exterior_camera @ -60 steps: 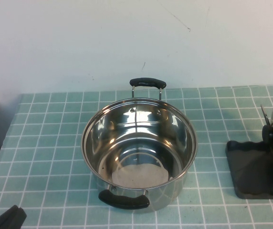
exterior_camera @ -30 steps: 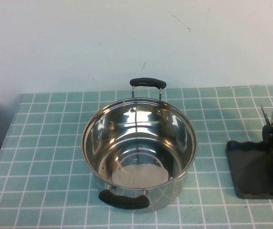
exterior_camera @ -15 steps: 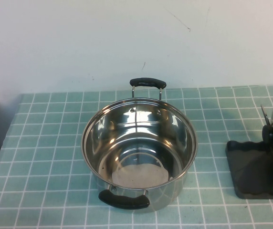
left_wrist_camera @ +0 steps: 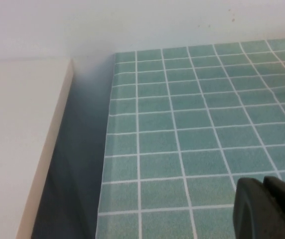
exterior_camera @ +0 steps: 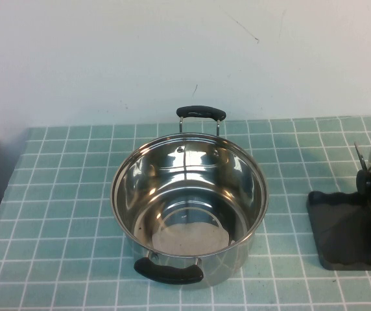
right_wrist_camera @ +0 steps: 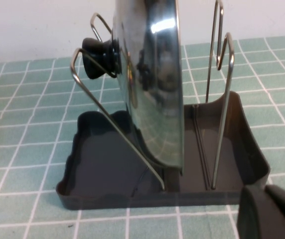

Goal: Put pot lid on rack

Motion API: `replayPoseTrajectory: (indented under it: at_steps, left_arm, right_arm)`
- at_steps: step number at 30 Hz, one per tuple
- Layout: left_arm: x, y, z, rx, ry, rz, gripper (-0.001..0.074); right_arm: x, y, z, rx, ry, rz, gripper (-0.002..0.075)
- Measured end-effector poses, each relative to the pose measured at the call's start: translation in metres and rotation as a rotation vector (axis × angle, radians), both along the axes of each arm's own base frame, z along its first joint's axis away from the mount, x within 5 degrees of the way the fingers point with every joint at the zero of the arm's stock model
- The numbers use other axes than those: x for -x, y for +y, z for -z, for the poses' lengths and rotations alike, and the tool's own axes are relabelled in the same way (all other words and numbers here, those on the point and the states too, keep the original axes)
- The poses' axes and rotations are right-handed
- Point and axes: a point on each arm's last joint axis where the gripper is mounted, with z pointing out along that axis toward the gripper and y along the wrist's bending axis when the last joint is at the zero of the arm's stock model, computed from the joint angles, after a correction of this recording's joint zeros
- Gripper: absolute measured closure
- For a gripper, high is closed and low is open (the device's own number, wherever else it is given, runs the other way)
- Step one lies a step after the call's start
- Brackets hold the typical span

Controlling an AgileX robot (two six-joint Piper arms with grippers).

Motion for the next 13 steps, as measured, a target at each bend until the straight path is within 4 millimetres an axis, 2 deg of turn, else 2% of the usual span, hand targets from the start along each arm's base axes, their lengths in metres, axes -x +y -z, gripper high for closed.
replayPoseTrajectory:
  at_steps: [13]
  left_arm:
    - [0.0002,-0.0018,0.0004,-0.003,0.004,0.035,0.0737]
  right_arm:
    - [0.0000,0.0000,0.0000,0.002,0.000,-0.001,0.0729]
